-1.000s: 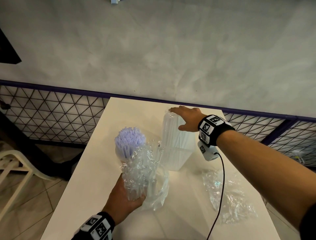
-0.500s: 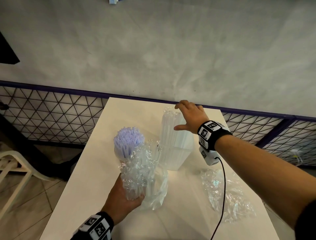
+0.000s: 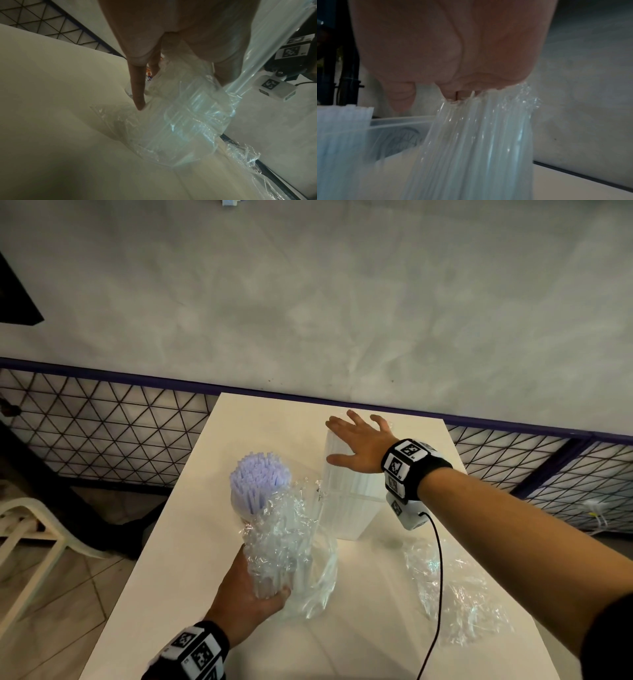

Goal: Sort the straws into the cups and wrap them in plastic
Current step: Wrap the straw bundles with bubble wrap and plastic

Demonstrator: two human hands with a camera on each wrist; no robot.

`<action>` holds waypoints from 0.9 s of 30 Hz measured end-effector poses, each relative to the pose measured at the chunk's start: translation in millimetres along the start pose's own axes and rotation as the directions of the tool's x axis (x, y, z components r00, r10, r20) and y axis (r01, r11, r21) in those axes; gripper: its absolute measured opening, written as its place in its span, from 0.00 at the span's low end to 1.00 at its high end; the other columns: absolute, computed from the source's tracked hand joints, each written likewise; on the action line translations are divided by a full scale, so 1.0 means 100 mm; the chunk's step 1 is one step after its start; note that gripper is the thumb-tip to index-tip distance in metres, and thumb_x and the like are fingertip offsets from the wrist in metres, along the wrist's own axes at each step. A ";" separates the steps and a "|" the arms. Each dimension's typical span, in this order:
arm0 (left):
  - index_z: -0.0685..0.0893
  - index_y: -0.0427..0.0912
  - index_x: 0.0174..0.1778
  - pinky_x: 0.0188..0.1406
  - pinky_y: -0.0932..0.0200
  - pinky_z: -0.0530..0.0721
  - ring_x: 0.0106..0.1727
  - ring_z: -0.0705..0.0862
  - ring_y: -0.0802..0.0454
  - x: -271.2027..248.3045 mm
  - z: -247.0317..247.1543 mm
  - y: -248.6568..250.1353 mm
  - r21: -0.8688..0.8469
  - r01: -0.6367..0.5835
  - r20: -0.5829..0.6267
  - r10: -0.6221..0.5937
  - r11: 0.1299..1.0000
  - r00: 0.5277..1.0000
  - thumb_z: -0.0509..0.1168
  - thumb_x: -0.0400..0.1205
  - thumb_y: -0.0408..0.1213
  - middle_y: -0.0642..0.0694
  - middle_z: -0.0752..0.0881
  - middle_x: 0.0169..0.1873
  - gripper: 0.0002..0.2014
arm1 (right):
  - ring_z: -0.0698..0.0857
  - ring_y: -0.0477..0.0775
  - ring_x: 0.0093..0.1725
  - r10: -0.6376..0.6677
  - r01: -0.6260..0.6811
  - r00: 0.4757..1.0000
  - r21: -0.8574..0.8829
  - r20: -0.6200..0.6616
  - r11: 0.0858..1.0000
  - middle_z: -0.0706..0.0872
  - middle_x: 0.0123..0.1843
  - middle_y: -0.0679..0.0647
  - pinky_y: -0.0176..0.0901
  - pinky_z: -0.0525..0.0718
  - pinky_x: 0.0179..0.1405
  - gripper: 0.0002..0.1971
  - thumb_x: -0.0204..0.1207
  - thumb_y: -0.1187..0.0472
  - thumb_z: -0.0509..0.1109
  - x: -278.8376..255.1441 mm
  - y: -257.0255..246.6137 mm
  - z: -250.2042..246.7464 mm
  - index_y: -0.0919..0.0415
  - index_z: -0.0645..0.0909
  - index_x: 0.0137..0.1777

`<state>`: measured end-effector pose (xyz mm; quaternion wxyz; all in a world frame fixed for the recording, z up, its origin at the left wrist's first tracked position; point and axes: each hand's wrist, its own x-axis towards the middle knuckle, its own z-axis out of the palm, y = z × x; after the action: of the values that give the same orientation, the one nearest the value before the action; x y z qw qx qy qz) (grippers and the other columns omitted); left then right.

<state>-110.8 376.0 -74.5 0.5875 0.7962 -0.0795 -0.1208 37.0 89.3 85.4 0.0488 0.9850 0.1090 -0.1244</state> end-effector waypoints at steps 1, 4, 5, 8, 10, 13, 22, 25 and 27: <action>0.76 0.53 0.68 0.60 0.63 0.84 0.58 0.87 0.61 0.00 0.00 -0.01 -0.006 0.002 0.003 -0.002 1.000 1.000 0.82 0.62 0.47 0.60 0.88 0.55 0.38 | 0.38 0.51 0.87 0.016 -0.015 0.999 -0.019 0.036 1.000 0.41 0.89 0.41 0.65 0.37 0.83 0.42 0.81 0.29 0.51 0.00 -0.02 0.01 0.46 0.40 0.87; 0.76 0.51 0.69 0.60 0.63 0.84 0.58 0.87 0.60 0.00 0.01 -0.01 -0.030 0.005 0.011 -0.005 1.000 1.000 0.82 0.63 0.44 0.58 0.89 0.55 0.38 | 0.38 0.52 0.87 0.006 0.003 0.991 0.066 -0.132 0.998 0.44 0.89 0.42 0.67 0.39 0.83 0.38 0.82 0.33 0.52 -0.08 -0.07 -0.07 0.47 0.46 0.87; 0.76 0.51 0.69 0.59 0.65 0.85 0.57 0.88 0.60 0.00 0.01 -0.01 -0.038 0.005 0.010 -0.005 0.999 1.000 0.83 0.63 0.42 0.58 0.89 0.55 0.37 | 0.42 0.53 0.88 -0.009 0.040 0.974 0.132 -0.227 0.990 0.49 0.89 0.43 0.67 0.44 0.83 0.35 0.82 0.38 0.54 -0.14 -0.11 -0.12 0.47 0.51 0.87; 0.77 0.50 0.69 0.57 0.68 0.84 0.58 0.87 0.62 -0.01 0.00 -0.01 -0.034 -0.007 0.005 0.008 0.999 1.000 0.82 0.63 0.43 0.61 0.88 0.54 0.37 | 0.61 0.55 0.83 -0.122 0.231 0.949 0.377 -0.292 0.897 0.64 0.85 0.48 0.62 0.59 0.79 0.39 0.69 0.53 0.60 -0.38 -0.30 -0.27 0.47 0.61 0.84; 0.76 0.52 0.70 0.59 0.68 0.81 0.61 0.85 0.64 0.00 0.00 0.01 -0.022 -0.022 0.008 0.022 1.000 1.000 0.82 0.63 0.46 0.63 0.87 0.56 0.38 | 0.66 0.55 0.79 -0.282 0.333 0.942 0.409 -0.181 0.850 0.67 0.84 0.51 0.54 0.64 0.78 0.42 0.68 0.60 0.67 -0.55 -0.46 -0.27 0.49 0.59 0.85; 0.75 0.53 0.71 0.63 0.65 0.78 0.63 0.83 0.65 0.01 -0.01 0.02 -0.003 -0.046 0.025 0.046 0.999 0.999 0.81 0.64 0.47 0.63 0.86 0.59 0.39 | 0.72 0.52 0.76 -0.403 0.375 0.915 0.387 -0.008 0.843 0.69 0.83 0.49 0.47 0.70 0.76 0.42 0.72 0.64 0.73 -0.66 -0.60 -0.07 0.49 0.60 0.85; 0.79 0.50 0.67 0.58 0.77 0.76 0.60 0.84 0.67 0.02 -0.01 0.04 0.075 -0.084 0.021 0.083 0.994 0.996 0.81 0.66 0.43 0.67 0.85 0.55 0.33 | 0.84 0.40 0.56 -0.148 0.293 0.956 0.819 -0.253 0.493 0.86 0.65 0.39 0.29 0.78 0.51 0.19 0.68 0.62 0.84 -0.76 -0.74 0.47 0.52 0.81 0.55; 0.79 0.51 0.66 0.59 0.74 0.77 0.60 0.83 0.66 0.02 -0.01 0.05 0.076 -0.083 0.015 0.082 0.994 0.997 0.80 0.64 0.45 0.66 0.85 0.55 0.33 | 0.85 0.41 0.50 -0.032 0.227 0.973 0.917 -0.229 0.327 0.89 0.52 0.37 0.30 0.78 0.50 0.22 0.65 0.69 0.83 -0.81 -0.85 0.61 0.50 0.80 0.53; 0.78 0.52 0.68 0.58 0.80 0.73 0.61 0.82 0.68 0.02 0.00 0.05 0.083 -0.086 0.009 0.085 0.993 0.996 0.80 0.64 0.44 0.70 0.83 0.57 0.35 | 0.86 0.44 0.53 0.040 0.220 0.970 0.932 -0.241 0.288 0.88 0.49 0.36 0.32 0.80 0.54 0.21 0.63 0.66 0.82 -0.82 -0.92 0.69 0.48 0.82 0.52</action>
<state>-109.0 374.1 -69.5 0.5581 0.8156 -0.1200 -0.0944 -78.1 153.5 33.3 -0.5654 0.8194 0.0739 -0.0588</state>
